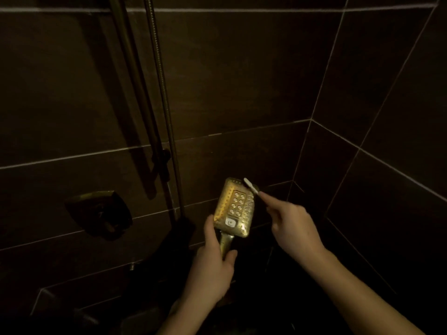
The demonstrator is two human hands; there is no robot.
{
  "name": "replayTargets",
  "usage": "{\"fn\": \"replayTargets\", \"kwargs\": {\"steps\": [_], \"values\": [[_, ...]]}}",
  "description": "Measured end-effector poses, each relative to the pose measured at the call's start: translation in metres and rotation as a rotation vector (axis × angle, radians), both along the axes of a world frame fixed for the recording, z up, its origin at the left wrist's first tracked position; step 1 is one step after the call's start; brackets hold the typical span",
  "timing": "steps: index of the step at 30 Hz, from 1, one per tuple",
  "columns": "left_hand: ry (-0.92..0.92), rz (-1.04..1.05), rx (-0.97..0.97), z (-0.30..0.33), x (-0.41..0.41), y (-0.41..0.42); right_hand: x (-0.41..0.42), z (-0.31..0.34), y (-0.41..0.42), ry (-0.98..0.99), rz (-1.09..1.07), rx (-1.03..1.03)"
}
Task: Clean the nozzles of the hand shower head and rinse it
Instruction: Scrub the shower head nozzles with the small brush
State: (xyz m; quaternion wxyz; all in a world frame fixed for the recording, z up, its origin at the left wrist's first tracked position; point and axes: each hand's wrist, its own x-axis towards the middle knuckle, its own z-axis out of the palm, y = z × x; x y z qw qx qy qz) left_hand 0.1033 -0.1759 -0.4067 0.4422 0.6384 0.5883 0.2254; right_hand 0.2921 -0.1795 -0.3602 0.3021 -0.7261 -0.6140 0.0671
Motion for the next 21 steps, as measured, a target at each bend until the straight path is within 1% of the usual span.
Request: {"fn": "replayTargets", "kwargs": {"steps": [1, 2, 4, 5, 6, 7, 9, 10, 11, 12, 14, 15, 16, 18, 19, 20, 21], "values": [[-0.002, -0.018, 0.017, 0.0, 0.001, 0.0, 0.002, 0.002, 0.003, -0.051, 0.02, 0.015], [-0.009, -0.03, 0.031, 0.0, 0.0, -0.001, 0.001, 0.003, 0.003, -0.133, 0.096, 0.02], [-0.022, -0.045, 0.065, -0.004, -0.002, -0.002, -0.011, -0.003, -0.007, -0.345, 0.332, -0.068], [-0.03, -0.05, 0.08, -0.006, -0.003, -0.003, -0.016, -0.007, -0.014, -0.444, 0.41, -0.106], [-0.033, -0.053, 0.088, -0.008, -0.003, -0.005, -0.016, -0.007, -0.016, -0.511, 0.409, -0.11], [-0.028, -0.055, 0.094, -0.008, -0.003, -0.006, -0.009, -0.004, -0.011, -0.537, 0.323, -0.089], [-0.009, -0.065, 0.096, -0.009, -0.003, -0.009, 0.006, 0.004, -0.004, -0.498, 0.122, -0.027], [-0.009, -0.072, 0.095, -0.008, -0.003, -0.01, 0.009, 0.004, -0.004, -0.489, 0.088, -0.014], [-0.013, -0.076, 0.094, -0.008, -0.003, -0.01, 0.007, 0.0, -0.007, -0.503, 0.119, -0.007], [-0.015, -0.076, 0.09, -0.007, -0.003, -0.01, 0.002, -0.007, -0.012, -0.525, 0.195, -0.018], [-0.022, -0.069, 0.096, -0.008, -0.005, -0.008, -0.014, -0.024, -0.028, -0.523, 0.323, -0.082], [-0.025, -0.066, 0.09, -0.01, -0.005, -0.007, -0.013, -0.027, -0.03, -0.531, 0.315, -0.073], [-0.028, -0.062, 0.08, -0.011, -0.005, -0.008, -0.007, -0.025, -0.025, -0.523, 0.248, -0.031], [-0.028, -0.053, 0.072, -0.012, -0.006, -0.008, 0.008, -0.013, -0.015, -0.481, 0.037, 0.025], [-0.03, -0.049, 0.071, -0.012, -0.006, -0.008, 0.012, -0.01, -0.015, -0.466, -0.005, 0.017], [-0.034, -0.042, 0.073, -0.012, -0.007, -0.008, 0.011, -0.011, -0.018, -0.456, 0.013, 0.01], [-0.04, -0.033, 0.078, -0.012, -0.009, -0.006, 0.006, -0.014, -0.024, -0.457, 0.093, -0.022]]}}
